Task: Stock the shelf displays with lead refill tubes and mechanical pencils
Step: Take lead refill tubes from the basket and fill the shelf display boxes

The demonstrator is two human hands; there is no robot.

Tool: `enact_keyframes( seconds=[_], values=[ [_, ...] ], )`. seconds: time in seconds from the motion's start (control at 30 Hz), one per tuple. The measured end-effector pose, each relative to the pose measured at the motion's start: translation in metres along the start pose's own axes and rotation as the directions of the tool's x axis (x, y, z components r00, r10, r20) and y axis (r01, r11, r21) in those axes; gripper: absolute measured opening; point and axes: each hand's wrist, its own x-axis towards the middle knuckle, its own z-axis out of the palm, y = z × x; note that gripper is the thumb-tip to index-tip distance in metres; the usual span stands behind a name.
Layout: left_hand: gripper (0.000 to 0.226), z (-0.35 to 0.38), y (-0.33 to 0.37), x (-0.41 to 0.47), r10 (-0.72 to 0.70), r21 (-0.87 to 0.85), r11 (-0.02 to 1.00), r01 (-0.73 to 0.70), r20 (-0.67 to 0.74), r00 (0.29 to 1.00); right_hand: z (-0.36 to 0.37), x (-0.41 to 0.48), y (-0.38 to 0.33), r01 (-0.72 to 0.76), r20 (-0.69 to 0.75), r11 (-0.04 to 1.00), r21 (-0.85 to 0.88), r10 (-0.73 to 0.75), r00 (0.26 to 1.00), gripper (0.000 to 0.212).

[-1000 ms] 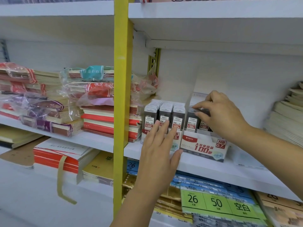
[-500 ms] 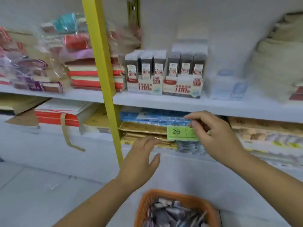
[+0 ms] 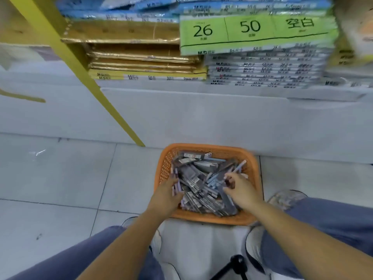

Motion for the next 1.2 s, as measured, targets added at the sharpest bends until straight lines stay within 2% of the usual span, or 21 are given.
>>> enact_keyframes(
  seconds=[0.1, 0.2, 0.27, 0.37, 0.47, 0.6, 0.73, 0.83, 1.07, 1.2],
  values=[
    [0.047, 0.014, -0.004, 0.016, -0.050, 0.004, 0.999, 0.050, 0.029, 0.998, 0.019, 0.005, 0.015, -0.029, 0.079, 0.999, -0.043, 0.032, 0.996, 0.072],
    [0.051, 0.022, -0.003, 0.030, -0.092, -0.002, 0.996, 0.092, 0.019, 0.996, 0.034, 0.013, 0.020, -0.039, 0.080, 0.998, -0.049, 0.043, 0.996, 0.084],
    [0.051, 0.024, 0.000, 0.038, -0.102, -0.070, 0.992, 0.101, -0.005, 0.995, 0.041, 0.018, 0.020, -0.075, 0.046, 0.997, 0.023, 0.074, 0.996, 0.080],
    [0.051, 0.024, 0.007, 0.049, -0.129, -0.189, 0.974, 0.121, -0.026, 0.991, 0.046, 0.018, 0.019, -0.055, -0.010, 0.997, 0.052, 0.055, 0.998, 0.055],
    [0.051, 0.025, 0.017, 0.061, -0.165, -0.251, 0.958, 0.140, -0.080, 0.983, 0.047, 0.010, 0.020, -0.022, 0.047, 0.999, 0.027, 0.021, 0.999, 0.038],
    [0.067, 0.029, 0.030, 0.074, -0.231, -0.298, 0.938, 0.180, -0.146, 0.962, 0.048, 0.006, 0.021, 0.020, 0.199, 1.000, -0.010, -0.018, 0.980, 0.046],
    [0.085, 0.031, 0.039, 0.080, -0.278, -0.275, 0.934, 0.228, -0.157, 0.948, 0.049, 0.008, 0.017, 0.043, 0.232, 0.997, -0.057, -0.028, 0.972, 0.060],
    [0.091, 0.034, 0.037, 0.080, -0.298, -0.246, 0.934, 0.259, -0.135, 0.945, 0.047, 0.010, 0.019, 0.083, 0.244, 0.987, -0.137, -0.047, 0.969, 0.056],
    [0.076, 0.032, 0.030, 0.077, -0.354, -0.344, 0.883, 0.320, -0.041, 0.934, 0.045, 0.004, 0.014, 0.102, 0.239, 0.988, -0.114, -0.072, 0.968, 0.046],
    [0.094, 0.033, 0.042, 0.085, -0.425, -0.320, 0.864, 0.388, -0.051, 0.904, 0.045, 0.004, 0.015, 0.030, 0.238, 0.998, -0.048, -0.018, 0.971, 0.044]
  ],
)
